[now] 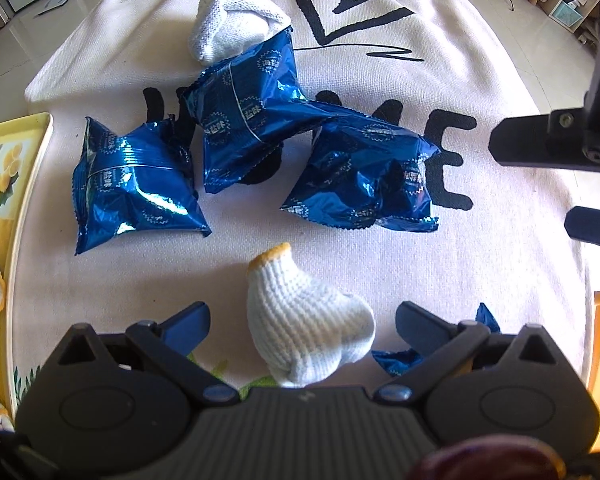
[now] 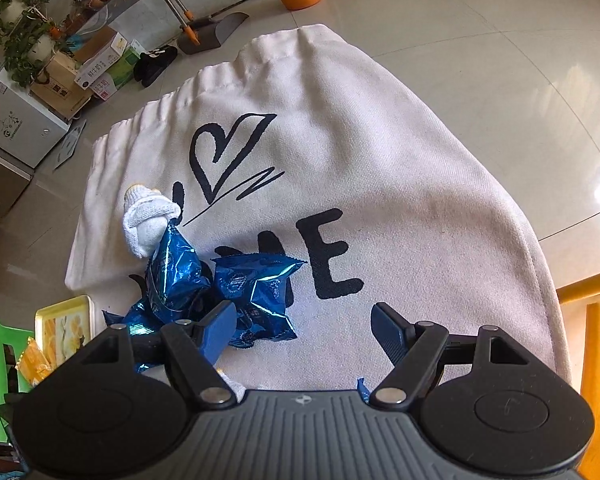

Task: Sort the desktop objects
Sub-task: 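Lower the left tool toward a white knit glove while right tool nears a blue packet, then close the right tool on the blue foil packet while left tool closes on the glove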

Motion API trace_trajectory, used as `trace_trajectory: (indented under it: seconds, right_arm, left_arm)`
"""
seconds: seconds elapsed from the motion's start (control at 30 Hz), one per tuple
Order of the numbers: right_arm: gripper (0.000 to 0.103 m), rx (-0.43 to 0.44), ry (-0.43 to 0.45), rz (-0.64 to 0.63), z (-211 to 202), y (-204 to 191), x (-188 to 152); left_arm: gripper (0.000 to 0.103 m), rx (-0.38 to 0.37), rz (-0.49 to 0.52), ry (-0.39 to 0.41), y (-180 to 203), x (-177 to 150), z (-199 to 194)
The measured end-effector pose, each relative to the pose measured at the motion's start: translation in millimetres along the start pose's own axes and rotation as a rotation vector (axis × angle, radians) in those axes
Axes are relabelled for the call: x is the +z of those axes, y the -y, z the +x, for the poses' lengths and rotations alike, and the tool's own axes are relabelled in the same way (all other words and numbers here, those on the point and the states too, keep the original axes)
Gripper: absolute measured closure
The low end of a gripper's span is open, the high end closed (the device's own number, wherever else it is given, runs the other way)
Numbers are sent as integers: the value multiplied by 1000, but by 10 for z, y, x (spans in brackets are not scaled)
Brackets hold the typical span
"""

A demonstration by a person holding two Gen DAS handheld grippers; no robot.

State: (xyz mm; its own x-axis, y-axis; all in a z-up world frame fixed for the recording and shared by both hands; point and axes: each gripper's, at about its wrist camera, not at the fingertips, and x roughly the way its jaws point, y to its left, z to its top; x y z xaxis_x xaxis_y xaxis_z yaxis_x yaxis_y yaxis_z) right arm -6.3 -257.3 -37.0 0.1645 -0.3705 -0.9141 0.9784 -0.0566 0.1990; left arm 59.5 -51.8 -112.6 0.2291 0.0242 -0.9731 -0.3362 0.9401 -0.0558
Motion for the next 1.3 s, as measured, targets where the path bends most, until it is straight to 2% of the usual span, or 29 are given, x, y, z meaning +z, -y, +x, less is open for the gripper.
trace_trajectory:
  seconds: [0.2,0.27,0.47,0.63,0.83,0.97,1.1,1.3]
  right_arm:
    - [28,27,-35,-15,217,-24,17]
    - [28,35,-44,-23,299,-63,9]
    - [28,58,-72,-72,507,-213,-48]
    - [28,41,-94,-87,698,-286,-70]
    - [28,42,-88,-95,831,-378,-71]
    - [29,10,-78,-134,934,-472,-107]
    - [42,12,-98,-133,1017,-459,-148]
    - [43,-73,-87,-133,888,-353,-135]
  left_arm:
    - [1,41,-8,-49,-63,-47,187]
    - [1,31,-35,-65,-148,-65,232]
    - [1,15,-55,-61,-279,-94,213]
    - [0,18,-88,-68,-429,-130,201]
    - [0,23,-102,-76,-500,-118,211]
    - [0,32,-81,-78,-486,-102,222]
    - [0,71,-19,-75,-401,-125,248]
    - [0,70,-25,-72,-428,-141,242]
